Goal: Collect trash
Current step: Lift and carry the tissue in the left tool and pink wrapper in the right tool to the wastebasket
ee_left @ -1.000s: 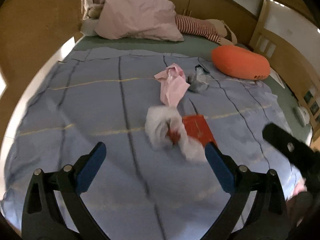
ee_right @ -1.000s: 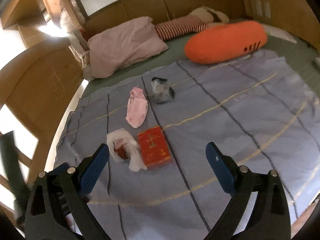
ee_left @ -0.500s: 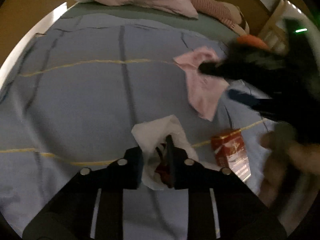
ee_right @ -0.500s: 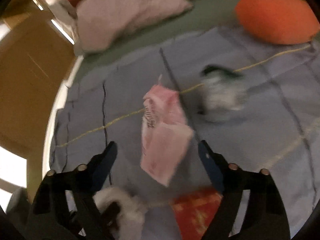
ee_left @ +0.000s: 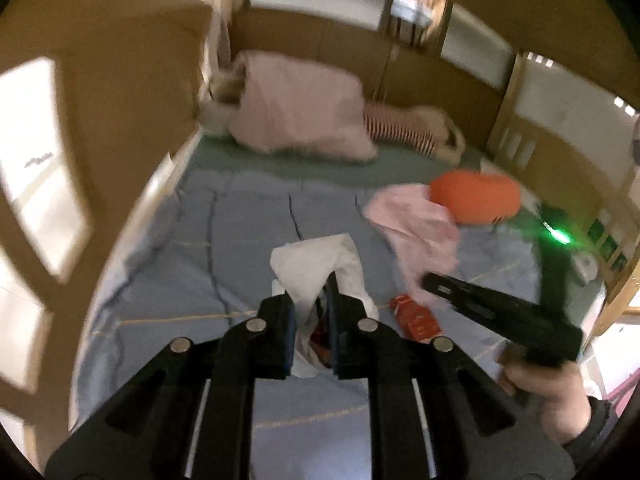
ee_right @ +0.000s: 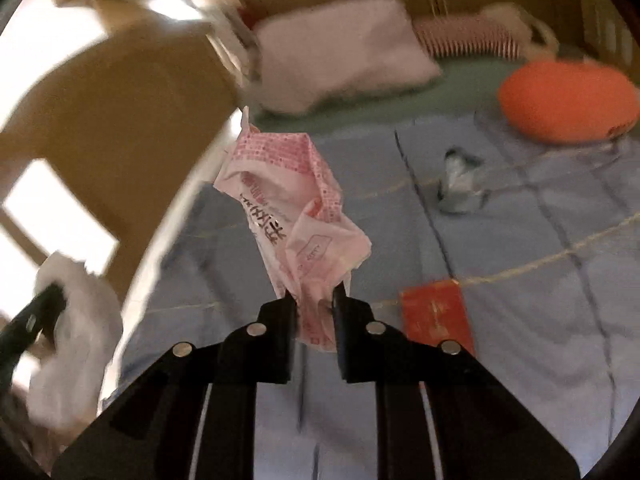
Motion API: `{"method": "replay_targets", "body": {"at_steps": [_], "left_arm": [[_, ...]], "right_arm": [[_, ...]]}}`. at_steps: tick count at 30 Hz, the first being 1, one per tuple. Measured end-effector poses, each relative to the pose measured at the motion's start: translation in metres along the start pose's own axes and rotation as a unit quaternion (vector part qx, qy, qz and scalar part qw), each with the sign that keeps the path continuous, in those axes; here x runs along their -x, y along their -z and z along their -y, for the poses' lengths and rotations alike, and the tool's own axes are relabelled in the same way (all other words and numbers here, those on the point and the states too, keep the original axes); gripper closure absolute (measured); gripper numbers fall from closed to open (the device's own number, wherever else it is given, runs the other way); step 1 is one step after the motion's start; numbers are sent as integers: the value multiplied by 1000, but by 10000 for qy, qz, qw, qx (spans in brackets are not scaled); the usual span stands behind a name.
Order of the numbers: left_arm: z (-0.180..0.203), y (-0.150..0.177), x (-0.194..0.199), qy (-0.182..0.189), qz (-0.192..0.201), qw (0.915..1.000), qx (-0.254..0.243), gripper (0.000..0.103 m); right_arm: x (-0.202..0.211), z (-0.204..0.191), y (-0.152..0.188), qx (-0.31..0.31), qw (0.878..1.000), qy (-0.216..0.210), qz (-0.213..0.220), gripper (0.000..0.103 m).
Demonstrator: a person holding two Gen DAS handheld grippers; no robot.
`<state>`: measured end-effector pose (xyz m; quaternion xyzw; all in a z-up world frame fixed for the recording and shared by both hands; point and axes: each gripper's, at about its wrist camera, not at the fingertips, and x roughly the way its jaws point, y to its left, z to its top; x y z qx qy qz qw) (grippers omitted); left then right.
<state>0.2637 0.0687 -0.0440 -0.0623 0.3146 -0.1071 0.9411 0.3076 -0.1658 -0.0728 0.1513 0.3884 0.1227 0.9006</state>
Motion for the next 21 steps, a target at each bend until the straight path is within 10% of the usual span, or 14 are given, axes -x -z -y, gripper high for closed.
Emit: {"method": "replay_targets", "body": {"at_steps": [8,21], "left_arm": [[6,65,58,118,-59,9997,191,89],[71,108,105,127,16,9988,-473,88]], "right_arm": [[123,-26,100,290,9975,199,611,86],[153,-35,121,623,9958,348,581,86]]}}
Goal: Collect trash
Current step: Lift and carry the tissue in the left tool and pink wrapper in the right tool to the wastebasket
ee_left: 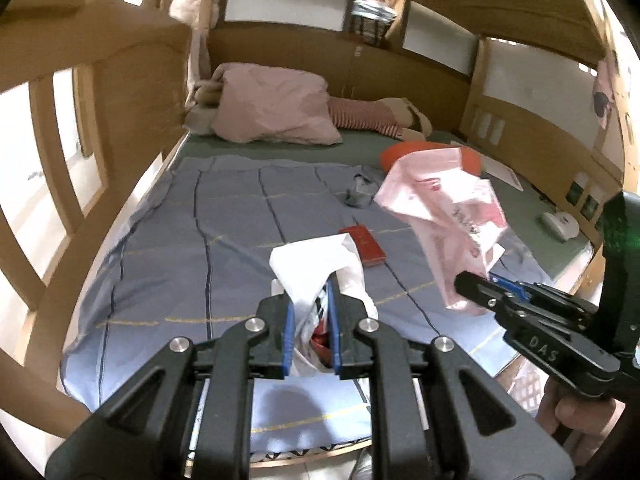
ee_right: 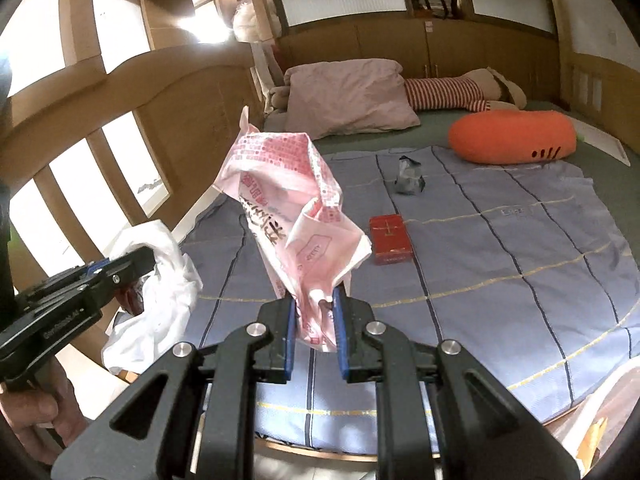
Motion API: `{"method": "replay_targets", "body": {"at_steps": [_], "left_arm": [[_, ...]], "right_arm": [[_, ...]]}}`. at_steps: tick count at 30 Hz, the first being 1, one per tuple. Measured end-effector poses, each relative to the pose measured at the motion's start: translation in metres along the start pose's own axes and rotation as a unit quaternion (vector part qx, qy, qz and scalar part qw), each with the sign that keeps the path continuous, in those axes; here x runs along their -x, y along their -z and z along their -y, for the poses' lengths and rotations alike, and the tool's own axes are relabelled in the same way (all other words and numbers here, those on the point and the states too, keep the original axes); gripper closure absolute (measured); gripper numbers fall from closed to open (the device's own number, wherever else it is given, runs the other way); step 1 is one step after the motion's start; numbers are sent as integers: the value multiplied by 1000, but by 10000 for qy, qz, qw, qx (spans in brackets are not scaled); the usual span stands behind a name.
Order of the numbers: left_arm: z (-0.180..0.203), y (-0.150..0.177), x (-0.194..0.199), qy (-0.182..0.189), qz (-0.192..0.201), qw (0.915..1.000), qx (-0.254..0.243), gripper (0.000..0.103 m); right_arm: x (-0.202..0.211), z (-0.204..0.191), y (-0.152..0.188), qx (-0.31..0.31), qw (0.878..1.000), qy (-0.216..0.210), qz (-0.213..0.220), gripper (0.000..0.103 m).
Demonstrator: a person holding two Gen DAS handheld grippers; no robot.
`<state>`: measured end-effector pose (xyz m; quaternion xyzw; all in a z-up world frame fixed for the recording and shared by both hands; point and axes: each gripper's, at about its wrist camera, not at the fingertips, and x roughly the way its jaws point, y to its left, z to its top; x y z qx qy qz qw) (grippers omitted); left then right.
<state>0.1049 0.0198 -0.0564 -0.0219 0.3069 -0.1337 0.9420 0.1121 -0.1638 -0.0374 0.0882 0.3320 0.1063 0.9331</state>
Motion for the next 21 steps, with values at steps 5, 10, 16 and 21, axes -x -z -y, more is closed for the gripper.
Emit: {"method": "replay_targets", "body": {"at_steps": [5,10,16,21], "left_arm": [[-4,-1,-2,-43,-4,10000,80,88],[-11,0,-5,-136,-51,9998,100,88],[-13,-1,-7,-133,-65,9998,131,88],[-11,0,-6,-74,-57,9999,118,88]], "right_arm": [[-9,1,2,-4,9999,-32,-117,86],[-11,-1,2,38,9999,-9,-114,86],[-14,0,2,48,9999,-7,-152,86],[-3,11,1,-211,9997,-108,54,86]]}}
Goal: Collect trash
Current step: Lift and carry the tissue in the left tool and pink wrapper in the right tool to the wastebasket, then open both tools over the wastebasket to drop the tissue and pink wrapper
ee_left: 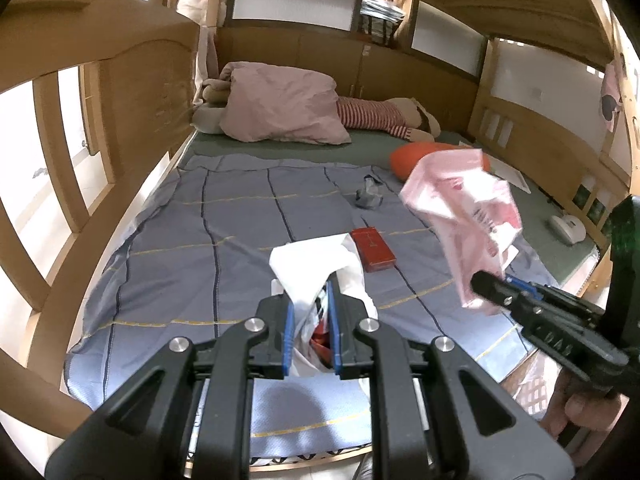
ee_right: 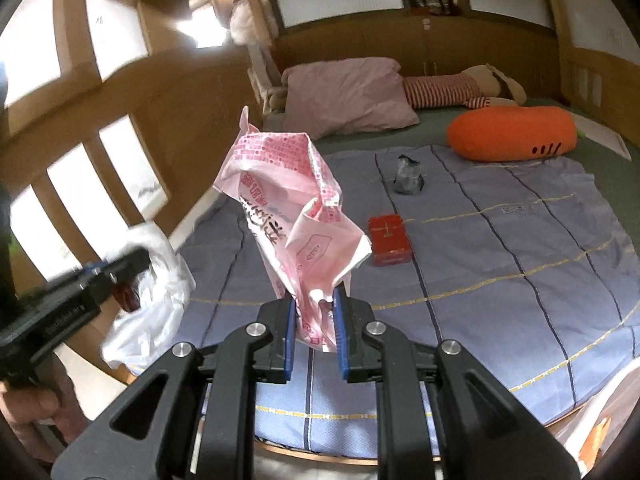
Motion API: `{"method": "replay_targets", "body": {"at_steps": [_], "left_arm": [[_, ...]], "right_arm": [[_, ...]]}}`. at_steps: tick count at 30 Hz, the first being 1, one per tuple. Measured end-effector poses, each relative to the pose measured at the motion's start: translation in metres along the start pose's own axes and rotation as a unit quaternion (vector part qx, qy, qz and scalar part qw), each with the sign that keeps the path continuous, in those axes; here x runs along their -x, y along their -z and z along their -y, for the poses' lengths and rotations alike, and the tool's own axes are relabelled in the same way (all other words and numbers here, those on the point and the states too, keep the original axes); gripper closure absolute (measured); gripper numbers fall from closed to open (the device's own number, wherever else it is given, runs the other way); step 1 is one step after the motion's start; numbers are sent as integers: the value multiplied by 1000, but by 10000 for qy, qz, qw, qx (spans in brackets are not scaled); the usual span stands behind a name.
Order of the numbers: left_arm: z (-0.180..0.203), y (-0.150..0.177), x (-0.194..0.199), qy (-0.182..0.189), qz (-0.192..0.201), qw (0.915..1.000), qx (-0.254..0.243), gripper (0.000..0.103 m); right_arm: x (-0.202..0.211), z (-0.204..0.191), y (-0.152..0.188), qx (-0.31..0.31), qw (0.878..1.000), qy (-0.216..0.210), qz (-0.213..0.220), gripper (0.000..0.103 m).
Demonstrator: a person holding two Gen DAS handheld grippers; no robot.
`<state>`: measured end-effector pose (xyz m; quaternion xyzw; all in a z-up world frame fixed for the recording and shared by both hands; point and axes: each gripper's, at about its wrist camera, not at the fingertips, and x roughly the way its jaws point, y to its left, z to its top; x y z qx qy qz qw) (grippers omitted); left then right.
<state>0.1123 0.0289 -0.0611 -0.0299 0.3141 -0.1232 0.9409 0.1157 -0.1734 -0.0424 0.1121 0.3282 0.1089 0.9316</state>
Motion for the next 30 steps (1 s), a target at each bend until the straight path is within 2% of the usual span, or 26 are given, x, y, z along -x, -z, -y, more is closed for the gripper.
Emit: {"method": "replay_targets", "body": {"at_steps": [2,4,7,11,15,17,18,19,20,21,22,23,24,25,26,27,28,29,30], "left_arm": [[0,-2,-1,80,17,10000,-13,88],[3,-4,-1,155,45,9999,-38,88],[16,-3,-4,400,73,9990,-209,87],[51,-5,-11,909,-116,9947,-463,87],[114,-8,-7,1486,-181,9845,-919,87],[162,-6,-3,2021,-305,9722,-1143,87],[179,-3,-2,2206,-375,9671,-1213,87],[210,1,-1,2505,-526,9573,-1342,87],[232,7,-1,2688,-656,9500,-1445,86],[254,13,0,2846,-776,9427,-1560,86],[269,18,1,2959,-861,9369,-1652,85],[289,25,2,3093,-963,9288,-1797,85],[305,31,3,3184,-1032,9220,-1947,83],[328,40,4,3293,-1139,9117,-2175,82],[339,46,4,3331,-1201,9068,-2287,73],[354,54,2,3413,-1353,8974,-2446,47],[363,59,1,3450,-1439,8925,-2522,19],[368,63,2,3461,-1430,8904,-2586,14],[367,65,3,3395,-1305,8938,-2622,14]], "right_arm": [[8,7,0,-95,9999,-59,5,86],[34,20,1,-228,9995,-142,143,86],[88,48,8,-247,9986,82,456,86],[153,103,39,-552,9943,689,596,86],[190,166,97,-1066,9834,1460,150,85],[198,187,119,-1280,9768,1715,1,82],[202,203,134,-1490,9717,1828,-133,75],[204,211,141,-1638,9689,1842,-231,56],[207,220,147,-1792,9659,1841,-320,45],[212,229,151,-1957,9616,1901,-284,28],[216,232,149,-2007,9590,1990,-207,23],[221,234,146,-2031,9571,2064,-99,23],[237,236,142,-2061,9557,2087,259,23],[249,236,140,-2115,9521,2132,574,23],[261,236,137,-2197,9463,2187,916,21],[282,235,135,-2368,9342,2237,1456,14],[289,236,133,-2440,9291,2239,1649,12],[294,236,131,-2479,9263,2228,1759,12],[300,237,129,-2517,9234,2192,1896,12]]}}
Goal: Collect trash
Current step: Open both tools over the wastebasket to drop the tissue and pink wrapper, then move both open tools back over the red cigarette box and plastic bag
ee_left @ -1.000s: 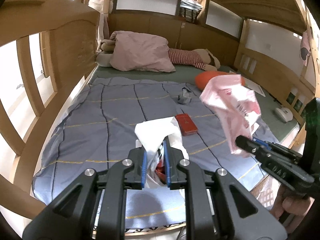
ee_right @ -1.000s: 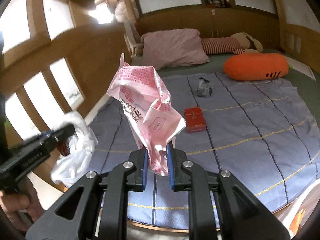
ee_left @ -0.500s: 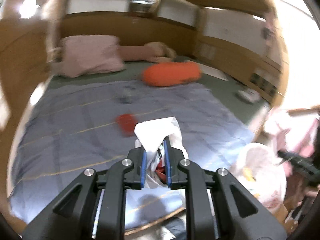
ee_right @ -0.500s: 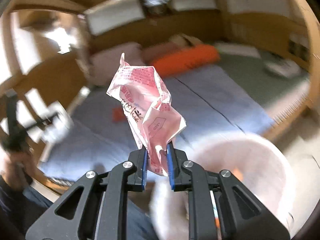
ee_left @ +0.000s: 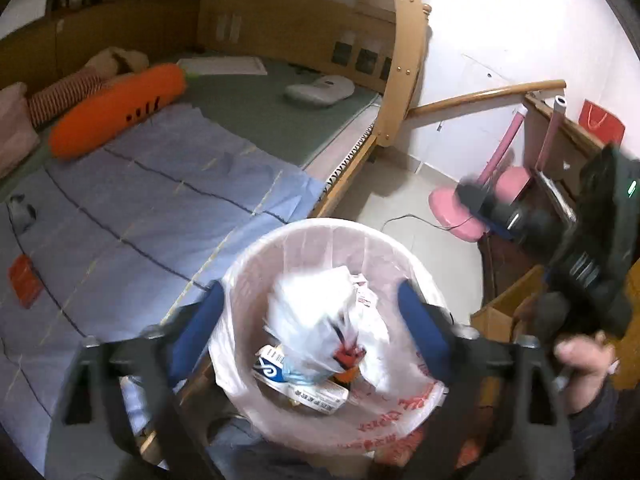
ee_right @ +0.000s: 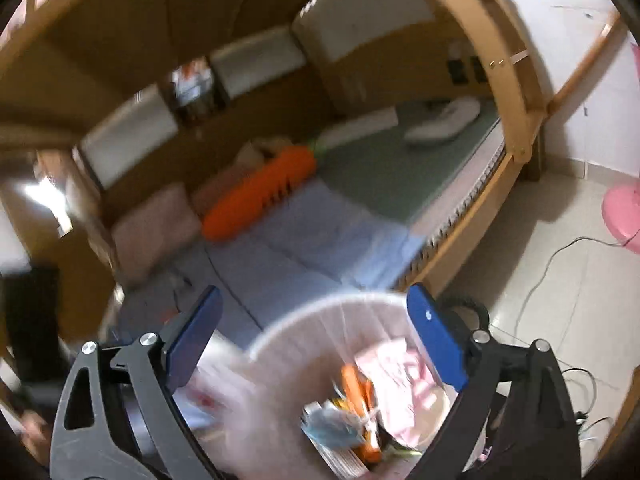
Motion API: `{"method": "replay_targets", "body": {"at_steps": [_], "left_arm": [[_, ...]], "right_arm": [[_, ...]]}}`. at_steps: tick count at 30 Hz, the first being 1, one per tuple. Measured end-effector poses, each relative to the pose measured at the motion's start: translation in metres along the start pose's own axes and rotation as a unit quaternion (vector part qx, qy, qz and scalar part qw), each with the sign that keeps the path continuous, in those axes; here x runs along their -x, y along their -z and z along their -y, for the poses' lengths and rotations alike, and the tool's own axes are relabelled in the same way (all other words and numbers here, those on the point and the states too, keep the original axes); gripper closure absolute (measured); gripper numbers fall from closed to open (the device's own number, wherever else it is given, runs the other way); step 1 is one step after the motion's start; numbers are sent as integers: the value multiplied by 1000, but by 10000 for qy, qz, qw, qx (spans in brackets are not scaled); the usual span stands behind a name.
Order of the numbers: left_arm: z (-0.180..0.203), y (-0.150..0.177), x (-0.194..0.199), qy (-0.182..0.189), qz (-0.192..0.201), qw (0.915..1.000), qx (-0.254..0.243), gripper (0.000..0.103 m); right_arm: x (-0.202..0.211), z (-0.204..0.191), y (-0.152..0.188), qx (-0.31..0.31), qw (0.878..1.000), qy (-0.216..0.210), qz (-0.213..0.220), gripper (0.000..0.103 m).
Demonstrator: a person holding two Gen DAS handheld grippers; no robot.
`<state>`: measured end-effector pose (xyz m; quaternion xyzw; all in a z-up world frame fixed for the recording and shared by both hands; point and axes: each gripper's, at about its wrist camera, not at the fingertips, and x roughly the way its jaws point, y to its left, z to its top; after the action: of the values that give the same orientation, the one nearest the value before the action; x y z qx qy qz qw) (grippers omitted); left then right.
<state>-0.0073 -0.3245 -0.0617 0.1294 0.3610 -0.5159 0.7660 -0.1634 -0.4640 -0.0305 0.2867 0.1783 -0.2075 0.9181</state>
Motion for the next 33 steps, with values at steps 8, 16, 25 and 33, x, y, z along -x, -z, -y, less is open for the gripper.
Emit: {"method": "replay_targets", "body": {"at_steps": [8,16,25,33], "left_arm": [[-93,13,72,-982,617,9903,767,7],[-227,61,180,-2869,1091,9364,1703,4],[-325,115,222,-3640,1396,8781,2775,3],[-355,131,219,-3223,1348,8747,3359,3]], "right_arm": [[-19,-37,3,522,9978,-180,-367,12],[-83,-183,35,1679,9758,-1134,-818,12],[-212,-325,82,2256,9521,-1413,-1505,8],[-302,-361,123,2802,9296,-922,-2211,8]]}}
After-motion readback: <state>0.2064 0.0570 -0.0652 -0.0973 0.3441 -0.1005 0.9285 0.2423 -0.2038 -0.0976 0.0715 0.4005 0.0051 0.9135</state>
